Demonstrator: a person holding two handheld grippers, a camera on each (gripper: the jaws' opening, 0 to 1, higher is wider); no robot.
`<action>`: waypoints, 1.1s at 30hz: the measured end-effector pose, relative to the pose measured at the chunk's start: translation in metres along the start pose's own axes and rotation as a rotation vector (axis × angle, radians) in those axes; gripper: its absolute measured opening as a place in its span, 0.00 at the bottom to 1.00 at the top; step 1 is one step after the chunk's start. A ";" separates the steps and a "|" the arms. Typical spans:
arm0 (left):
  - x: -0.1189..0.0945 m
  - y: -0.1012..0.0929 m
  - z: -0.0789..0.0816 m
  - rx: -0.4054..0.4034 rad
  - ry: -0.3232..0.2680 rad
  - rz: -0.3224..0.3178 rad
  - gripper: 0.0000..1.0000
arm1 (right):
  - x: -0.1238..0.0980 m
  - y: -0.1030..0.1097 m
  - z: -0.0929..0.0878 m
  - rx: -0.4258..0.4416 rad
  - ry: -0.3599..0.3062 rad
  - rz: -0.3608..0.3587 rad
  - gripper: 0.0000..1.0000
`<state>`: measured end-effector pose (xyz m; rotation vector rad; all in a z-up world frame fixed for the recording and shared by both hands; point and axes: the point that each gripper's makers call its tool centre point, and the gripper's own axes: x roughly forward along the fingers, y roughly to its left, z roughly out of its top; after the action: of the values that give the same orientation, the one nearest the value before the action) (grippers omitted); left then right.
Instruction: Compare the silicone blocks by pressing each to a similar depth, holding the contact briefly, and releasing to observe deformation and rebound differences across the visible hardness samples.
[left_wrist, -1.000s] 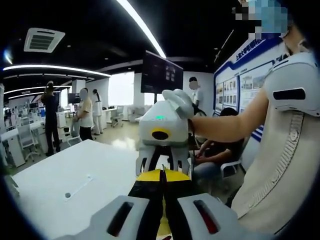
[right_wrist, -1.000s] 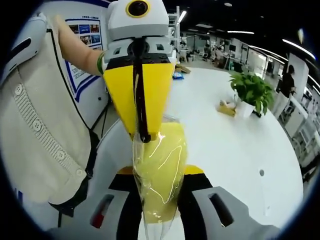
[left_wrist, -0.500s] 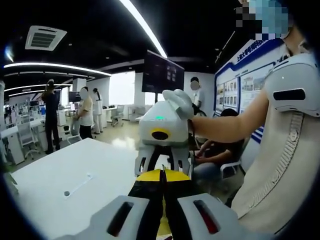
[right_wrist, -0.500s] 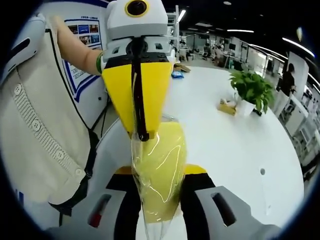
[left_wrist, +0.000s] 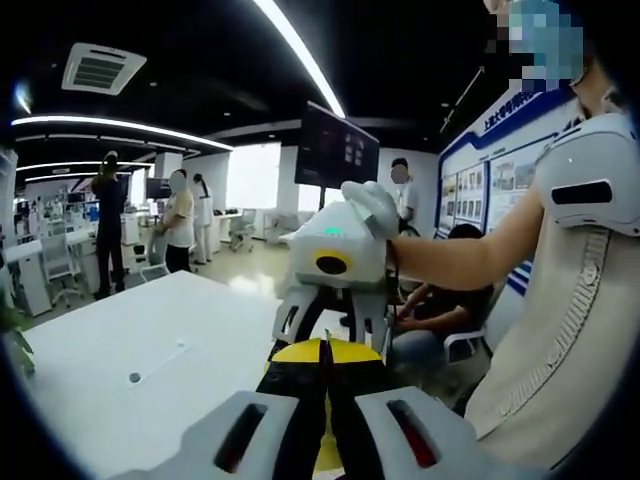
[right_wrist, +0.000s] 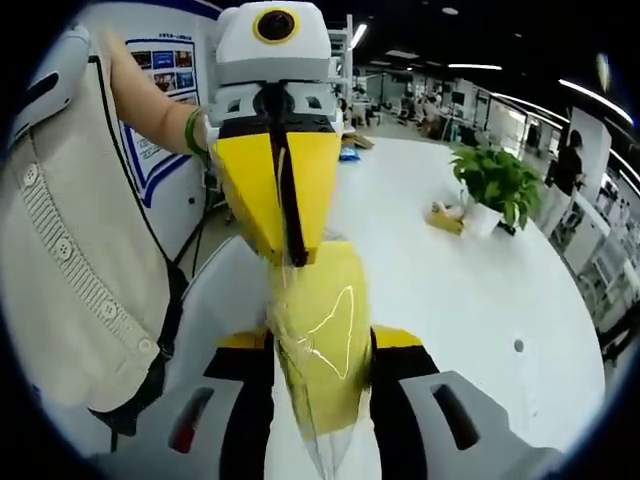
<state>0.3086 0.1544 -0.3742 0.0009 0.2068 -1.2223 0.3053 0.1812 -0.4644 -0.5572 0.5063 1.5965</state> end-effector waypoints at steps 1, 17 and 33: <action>-0.001 0.001 0.000 -0.009 -0.003 0.002 0.00 | 0.000 0.000 0.000 0.003 -0.003 -0.002 0.35; -0.007 0.016 -0.015 -0.077 -0.019 0.037 0.00 | -0.016 -0.021 0.001 -0.022 -0.154 -0.268 0.53; -0.025 0.067 -0.047 -0.170 -0.013 0.125 0.00 | -0.056 -0.002 -0.016 0.205 -0.411 -0.577 0.80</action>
<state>0.3558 0.2061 -0.4237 -0.1394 0.2944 -1.0767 0.3126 0.1272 -0.4422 -0.1806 0.1688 1.0481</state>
